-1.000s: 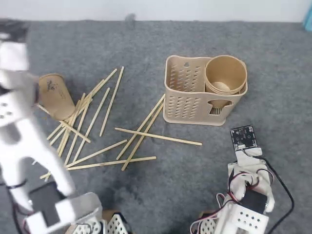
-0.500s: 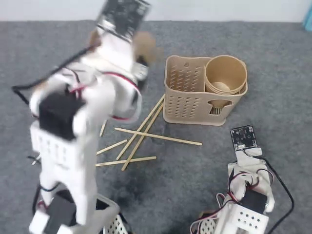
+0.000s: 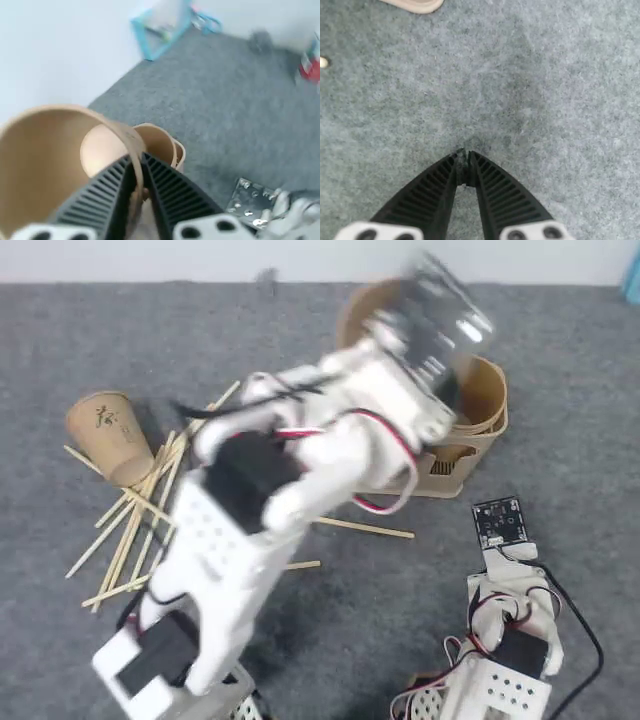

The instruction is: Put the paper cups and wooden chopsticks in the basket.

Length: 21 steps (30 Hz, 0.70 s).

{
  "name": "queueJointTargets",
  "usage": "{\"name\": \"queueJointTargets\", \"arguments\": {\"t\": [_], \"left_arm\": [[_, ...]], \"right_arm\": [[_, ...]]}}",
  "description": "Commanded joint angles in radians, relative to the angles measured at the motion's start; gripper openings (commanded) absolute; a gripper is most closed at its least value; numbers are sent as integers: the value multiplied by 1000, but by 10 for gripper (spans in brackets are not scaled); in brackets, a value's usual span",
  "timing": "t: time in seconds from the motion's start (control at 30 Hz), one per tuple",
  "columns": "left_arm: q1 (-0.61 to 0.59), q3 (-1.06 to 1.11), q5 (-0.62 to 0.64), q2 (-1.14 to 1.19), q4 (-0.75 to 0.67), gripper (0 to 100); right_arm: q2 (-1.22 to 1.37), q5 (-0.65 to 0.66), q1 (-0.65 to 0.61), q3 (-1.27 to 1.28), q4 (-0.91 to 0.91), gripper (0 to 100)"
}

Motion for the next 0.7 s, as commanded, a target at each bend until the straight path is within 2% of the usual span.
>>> {"name": "queueJointTargets", "arguments": {"t": [0.0, 0.27, 0.43, 0.67], "left_arm": [[31, -24, -57, 28, -63, 13], [28, -24, -141, 144, -57, 13], [-28, -24, -143, 215, -74, 13], [-32, -24, -143, 245, -69, 13]], "right_arm": [[-19, 15, 12, -6, -2, 8], [-19, 17, 12, -6, -4, 8], [-19, 17, 4, -6, -4, 8], [-19, 17, -13, -6, -4, 8]]}}
